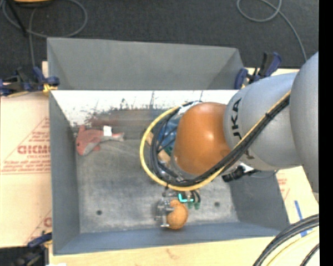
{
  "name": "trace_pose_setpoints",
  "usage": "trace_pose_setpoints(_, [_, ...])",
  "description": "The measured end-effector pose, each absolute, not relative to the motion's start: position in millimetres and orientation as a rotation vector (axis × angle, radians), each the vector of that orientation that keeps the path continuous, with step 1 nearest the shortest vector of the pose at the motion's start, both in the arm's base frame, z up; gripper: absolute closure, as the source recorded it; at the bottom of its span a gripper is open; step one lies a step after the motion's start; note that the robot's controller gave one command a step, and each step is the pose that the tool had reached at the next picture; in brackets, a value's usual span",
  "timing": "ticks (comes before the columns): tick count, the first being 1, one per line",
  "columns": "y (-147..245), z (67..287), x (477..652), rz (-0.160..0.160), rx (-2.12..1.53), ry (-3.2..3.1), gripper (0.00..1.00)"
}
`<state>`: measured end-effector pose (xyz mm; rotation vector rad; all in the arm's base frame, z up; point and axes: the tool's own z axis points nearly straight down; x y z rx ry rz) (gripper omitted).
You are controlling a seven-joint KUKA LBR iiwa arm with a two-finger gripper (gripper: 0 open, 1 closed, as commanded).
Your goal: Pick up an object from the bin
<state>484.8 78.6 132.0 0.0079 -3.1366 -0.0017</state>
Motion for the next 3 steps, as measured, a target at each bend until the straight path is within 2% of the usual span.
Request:
trace_pose_setpoints(1, [78.3,135.0,486.8,-0.003,0.003,-3.144,0.00])
trace_pose_setpoints(2, [47.0,122.8,489.8,-0.003,0.169,-3.140,0.00])
trace_pose_setpoints(3, [18.9,83.1,481.1,-0.003,0.170,-3.132,0.00])
